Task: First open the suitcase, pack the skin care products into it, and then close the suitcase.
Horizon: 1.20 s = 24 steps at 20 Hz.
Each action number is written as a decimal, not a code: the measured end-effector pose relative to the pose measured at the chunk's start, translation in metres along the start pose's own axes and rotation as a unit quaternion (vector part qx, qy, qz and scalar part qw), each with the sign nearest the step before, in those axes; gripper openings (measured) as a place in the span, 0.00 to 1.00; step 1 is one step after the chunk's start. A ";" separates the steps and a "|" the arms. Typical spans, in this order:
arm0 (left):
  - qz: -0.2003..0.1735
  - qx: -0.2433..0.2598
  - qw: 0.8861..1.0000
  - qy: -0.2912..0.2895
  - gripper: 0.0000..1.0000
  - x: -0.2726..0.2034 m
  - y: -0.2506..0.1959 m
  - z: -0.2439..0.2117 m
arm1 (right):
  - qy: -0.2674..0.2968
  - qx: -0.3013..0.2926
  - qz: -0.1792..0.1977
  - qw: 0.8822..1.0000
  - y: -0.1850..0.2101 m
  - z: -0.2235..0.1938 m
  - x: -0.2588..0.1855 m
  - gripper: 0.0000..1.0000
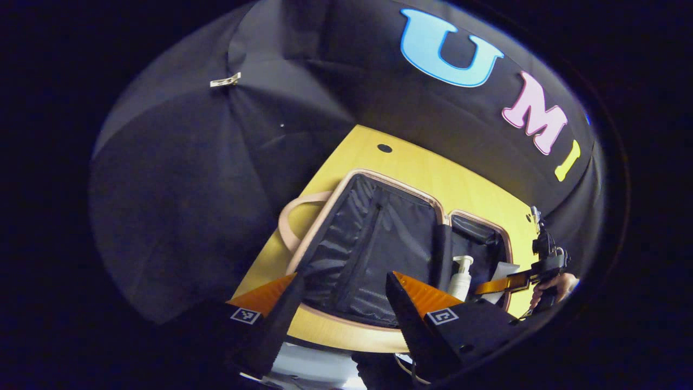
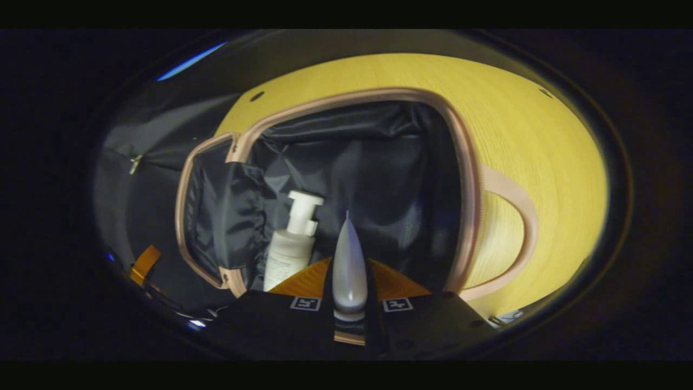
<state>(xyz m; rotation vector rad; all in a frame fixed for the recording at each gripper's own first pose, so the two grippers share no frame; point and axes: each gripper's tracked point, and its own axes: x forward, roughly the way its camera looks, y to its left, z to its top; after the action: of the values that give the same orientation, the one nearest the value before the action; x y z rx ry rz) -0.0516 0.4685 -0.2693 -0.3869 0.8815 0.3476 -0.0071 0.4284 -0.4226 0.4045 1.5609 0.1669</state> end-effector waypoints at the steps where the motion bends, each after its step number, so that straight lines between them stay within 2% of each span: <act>1: 0.004 -0.012 1.000 -0.003 0.95 -0.003 0.008 0.000 | 0.000 0.017 -0.009 1.000 -0.003 0.002 0.004 0.23; 3: 0.011 -0.032 0.999 -0.005 0.95 -0.008 0.025 0.006 | -0.006 0.033 -0.024 0.999 -0.007 0.004 0.005 0.27; 4: 0.016 -0.038 0.999 -0.006 0.95 -0.010 0.033 0.008 | -0.015 0.032 -0.028 0.999 -0.007 0.008 0.004 0.22; 5: 0.021 -0.043 0.999 -0.007 0.95 -0.005 0.037 0.009 | -0.021 0.027 -0.028 0.999 -0.005 0.007 -0.001 0.38; 6: 0.024 -0.045 0.999 -0.007 0.95 -0.001 0.040 0.012 | -0.037 0.023 -0.020 0.999 0.002 0.010 -0.010 0.27; 9: 0.035 -0.043 0.998 -0.010 0.95 0.011 0.050 0.027 | -0.130 -0.047 0.032 0.990 0.042 0.025 -0.067 0.82; 11: 0.034 -0.047 0.998 -0.013 0.95 0.024 0.053 0.045 | -0.197 -0.091 0.076 0.973 0.067 0.041 -0.110 0.97; 14: 0.052 -0.046 0.998 -0.005 0.95 0.051 0.068 0.065 | -0.260 -0.127 0.125 0.949 0.090 0.052 -0.164 0.96; 18: 0.076 -0.012 0.996 0.041 0.95 0.098 0.089 0.075 | -0.305 -0.144 0.146 0.930 0.089 0.055 -0.210 0.96; 20: 0.078 -0.004 0.993 0.083 0.96 0.113 0.094 0.067 | -0.319 -0.157 0.130 0.926 0.079 0.055 -0.219 0.95; 24: 0.095 0.024 0.985 0.139 0.96 0.148 0.098 0.046 | -0.327 -0.151 0.107 0.927 0.061 0.057 -0.227 0.96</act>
<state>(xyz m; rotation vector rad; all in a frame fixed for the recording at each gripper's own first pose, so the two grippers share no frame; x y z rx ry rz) 0.0229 0.5954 -0.3791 -0.3106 1.2034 0.4547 0.0553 0.3956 -0.1907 0.3377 0.8115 0.3942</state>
